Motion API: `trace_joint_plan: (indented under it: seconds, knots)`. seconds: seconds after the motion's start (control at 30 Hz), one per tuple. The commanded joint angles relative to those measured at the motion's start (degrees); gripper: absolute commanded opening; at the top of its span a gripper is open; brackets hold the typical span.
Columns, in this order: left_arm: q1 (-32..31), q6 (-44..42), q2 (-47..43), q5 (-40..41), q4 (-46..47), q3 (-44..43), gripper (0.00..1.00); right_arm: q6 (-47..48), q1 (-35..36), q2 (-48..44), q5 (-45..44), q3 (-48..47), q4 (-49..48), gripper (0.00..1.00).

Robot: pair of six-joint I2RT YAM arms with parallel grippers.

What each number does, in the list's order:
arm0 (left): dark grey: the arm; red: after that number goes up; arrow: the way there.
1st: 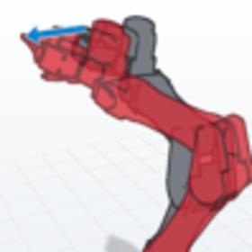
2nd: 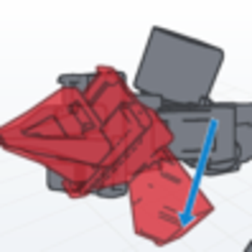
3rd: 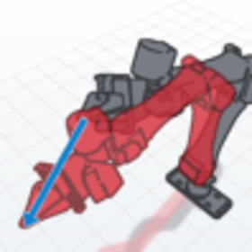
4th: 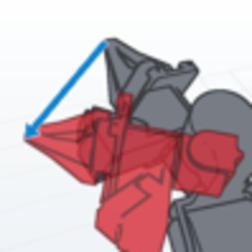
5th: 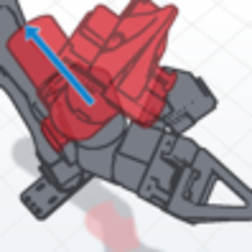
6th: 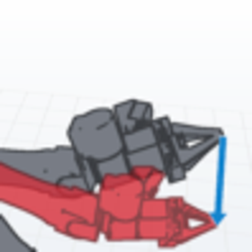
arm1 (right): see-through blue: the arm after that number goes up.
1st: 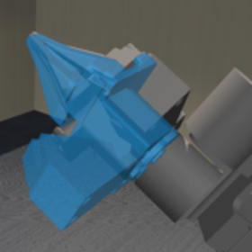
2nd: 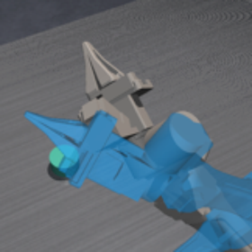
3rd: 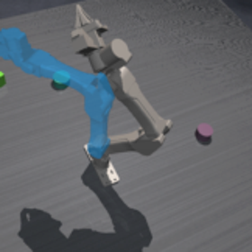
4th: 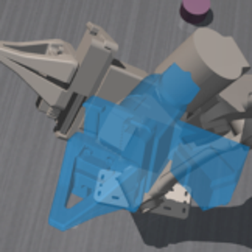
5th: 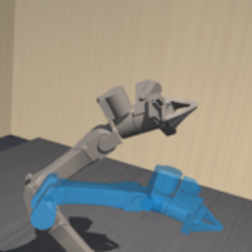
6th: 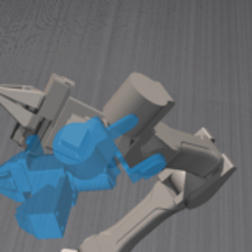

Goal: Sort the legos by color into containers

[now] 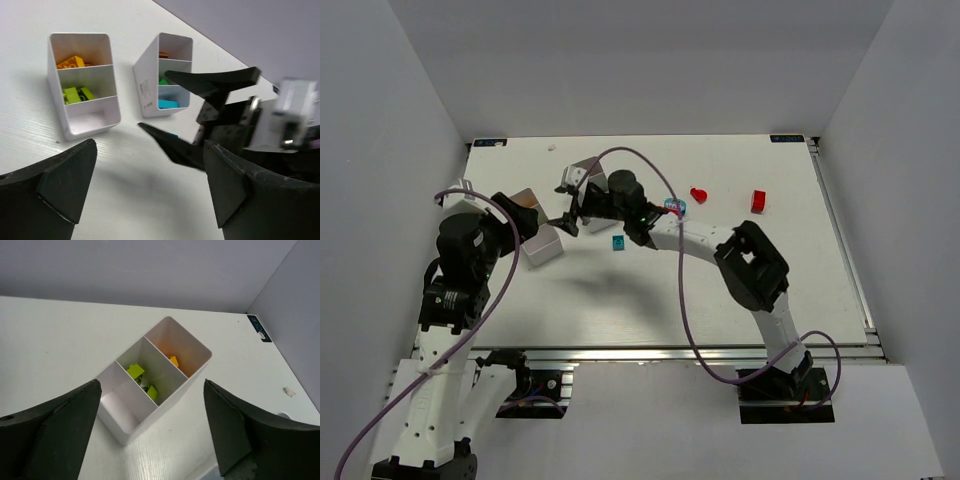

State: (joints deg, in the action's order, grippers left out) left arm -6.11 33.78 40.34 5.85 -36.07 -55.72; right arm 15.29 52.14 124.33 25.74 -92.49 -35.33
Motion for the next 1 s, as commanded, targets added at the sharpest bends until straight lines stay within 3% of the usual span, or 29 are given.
trace_joint_plan:
  seconds: [0.0, 0.07, 0.17, 0.2, 0.3, 0.37, 0.43, 0.47, 0.57, 0.7, 0.97]
  knots:
    - [0.3, 0.7, 0.8, -4.3, 3.3, 0.6, 0.94, -3.0, -4.1, -6.5, 2.7, 2.0, 5.9, 0.85]
    - [0.3, 0.8, 1.3, -5.5, 4.3, 1.2, 0.90, -4.8, -6.9, -9.4, 4.8, 2.9, 9.0, 0.79]
    - [0.3, 1.4, 2.6, -9.4, 6.6, 2.3, 0.69, -5.8, -10.8, -12.9, 7.9, 4.7, 15.0, 0.53]
    - [0.3, 1.5, 3.2, -11.3, 7.6, 2.5, 0.58, -6.0, -11.8, -13.7, 8.5, 5.0, 16.5, 0.49]
    - [0.2, 2.4, 6.9, -14.5, 8.4, 2.6, 0.42, -5.6, -15.6, -17.4, 10.6, 6.9, 22.1, 0.28]
    - [0.2, 3.3, 9.5, -17.0, 8.6, 2.8, 0.38, -4.9, -18.4, -20.3, 12.3, 8.0, 26.6, 0.18]
    - [0.0, 4.3, 10.7, -18.1, 9.1, 3.2, 0.40, -3.9, -20.1, -23.2, 13.5, 9.2, 29.4, 0.25]
    - [-0.3, 4.5, 11.9, -18.1, 9.3, 3.3, 0.44, -3.5, -22.0, -24.1, 13.7, 9.8, 31.9, 0.40]
    - [-4.2, 4.2, 14.2, -15.4, 8.9, 2.6, 0.60, -2.4, -25.8, -27.3, 14.2, 11.9, 37.1, 0.57]
    - [-17.3, 4.2, 22.1, -6.6, 5.9, -0.2, 0.71, -0.4, -30.2, -30.1, 15.0, 14.2, 42.7, 0.62]
    - [-29.7, 7.4, 37.3, 7.2, 1.2, -6.9, 0.75, -1.0, -36.4, -34.8, 15.1, 21.2, 44.3, 0.63]
